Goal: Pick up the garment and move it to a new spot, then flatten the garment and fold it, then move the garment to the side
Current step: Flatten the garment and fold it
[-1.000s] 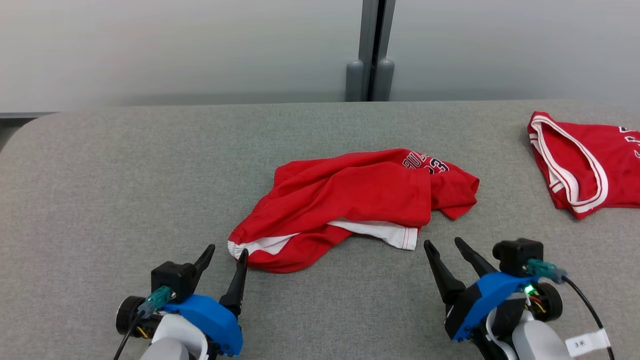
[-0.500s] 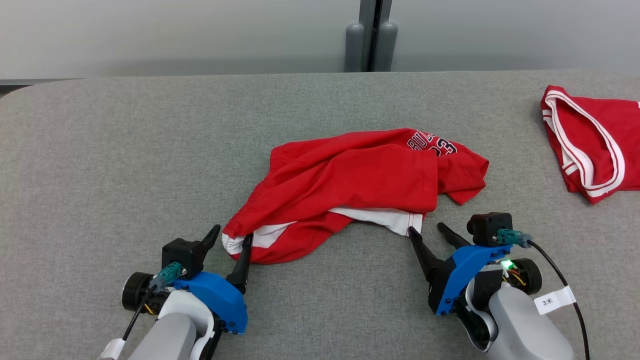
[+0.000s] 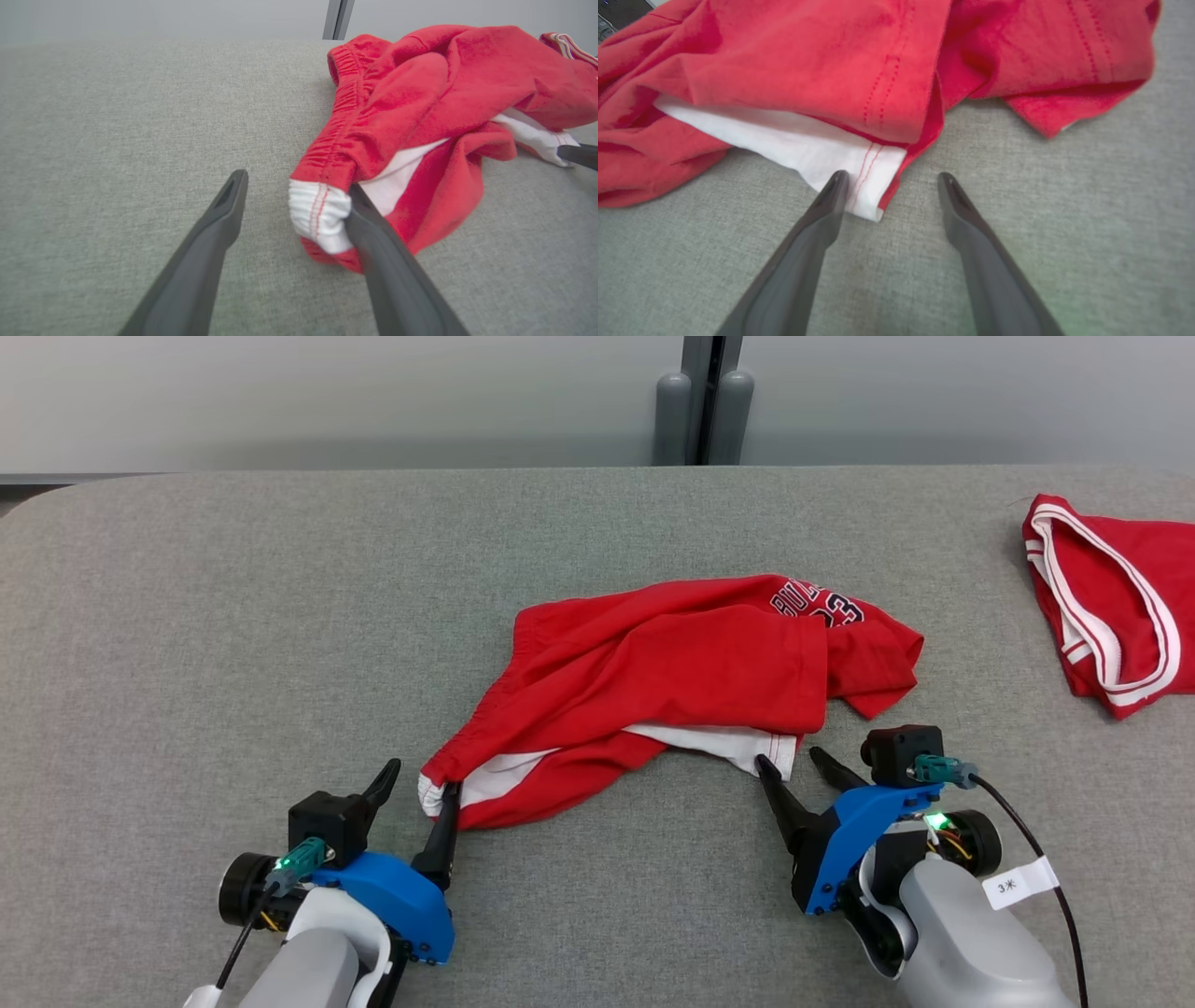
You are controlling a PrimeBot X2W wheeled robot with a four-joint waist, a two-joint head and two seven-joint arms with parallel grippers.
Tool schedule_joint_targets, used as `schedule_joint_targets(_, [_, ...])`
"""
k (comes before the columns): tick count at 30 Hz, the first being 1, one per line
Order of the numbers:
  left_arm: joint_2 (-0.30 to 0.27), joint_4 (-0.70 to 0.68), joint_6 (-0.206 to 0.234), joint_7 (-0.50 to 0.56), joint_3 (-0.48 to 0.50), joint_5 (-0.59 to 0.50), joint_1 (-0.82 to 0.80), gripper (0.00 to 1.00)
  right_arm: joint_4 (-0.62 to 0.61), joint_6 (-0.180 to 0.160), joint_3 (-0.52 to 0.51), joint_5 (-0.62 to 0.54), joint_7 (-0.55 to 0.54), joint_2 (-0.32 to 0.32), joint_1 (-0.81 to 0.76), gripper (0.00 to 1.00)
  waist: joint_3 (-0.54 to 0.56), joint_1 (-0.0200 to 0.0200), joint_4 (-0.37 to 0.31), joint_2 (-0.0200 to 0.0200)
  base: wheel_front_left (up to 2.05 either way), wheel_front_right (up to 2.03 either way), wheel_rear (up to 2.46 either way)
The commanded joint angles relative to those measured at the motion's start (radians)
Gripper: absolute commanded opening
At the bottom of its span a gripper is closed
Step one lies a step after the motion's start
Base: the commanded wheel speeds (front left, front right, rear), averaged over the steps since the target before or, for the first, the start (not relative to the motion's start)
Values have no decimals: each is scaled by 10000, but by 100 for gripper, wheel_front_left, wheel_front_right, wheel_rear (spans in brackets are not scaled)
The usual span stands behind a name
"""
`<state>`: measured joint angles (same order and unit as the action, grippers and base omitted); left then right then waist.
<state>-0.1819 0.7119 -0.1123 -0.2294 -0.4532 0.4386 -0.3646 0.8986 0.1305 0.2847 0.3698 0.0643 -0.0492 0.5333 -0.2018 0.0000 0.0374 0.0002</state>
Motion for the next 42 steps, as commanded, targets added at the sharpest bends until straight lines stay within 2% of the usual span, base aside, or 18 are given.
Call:
schedule_joint_targets(1, [-58,-74,67,-38,11,-56,68,100,196,5,121,74,11,-26,106,100,-18,0,26,-2,0,0,0])
schedule_joint_targets(7, [-158,-189,173,56,-18,-17,13,100,514,5,533,231,99,-12,275,100,-75,0,71,-2,0,0,0])
schedule_joint_targets(8, [-150,-189,155,106,-53,-10,28,69,546,5,600,259,104,-5,292,100,-74,0,70,-2,0,0,0])
schedule_joint_targets(9, [-131,-175,119,178,-83,52,59,36,560,5,688,312,92,-3,300,84,-72,0,70,-2,0,0,0])
schedule_joint_targets(10, [-136,-162,93,222,-118,76,71,0,568,5,821,316,22,0,312,25,-67,0,70,-2,0,0,0])
schedule_joint_targets(11, [-134,-137,79,304,-167,110,91,0,563,5,936,374,-11,0,316,0,-58,0,66,-2,0,0,0])
schedule_joint_targets(15, [-131,-169,-38,347,-282,323,135,0,369,5,1157,581,95,-15,264,0,42,0,50,-2,0,0,0])
schedule_joint_targets(20, [-31,-787,-103,154,76,981,382,0,-395,5,900,1296,505,-21,-8,0,310,0,6,-2,0,0,0])
schedule_joint_targets(23, [-27,-1556,-122,190,342,1565,639,0,-1158,5,520,1392,751,-28,-218,0,506,0,-82,-2,0,0,0])
schedule_joint_targets(26, [74,-2537,-145,484,637,2374,1018,0,-2048,5,-217,1022,690,-34,-693,0,719,0,-185,-2,0,0,0])
schedule_joint_targets(30, [159,-4078,-149,937,1051,3419,1538,0,-4139,5,-1389,652,89,-35,-1716,0,953,0,-364,-2,0,0,0])
schedule_joint_targets(35, [242,-6027,180,1556,1397,4329,2026,0,-7735,2,-2824,146,-1139,-32,-3169,0,987,0,-584,-2,0,0,0])
schedule_joint_targets(39, [354,-7412,366,2258,1388,4991,2141,0,-10305,4,-3362,325,-2160,-29,-3904,0,887,0,-671,-2,0,0,0])
schedule_joint_targets(42, [439,-8261,486,2938,1390,5642,1814,0,-11608,5,-3477,690,-2851,-26,-3988,0,703,0,-704,-2,0,0,0])
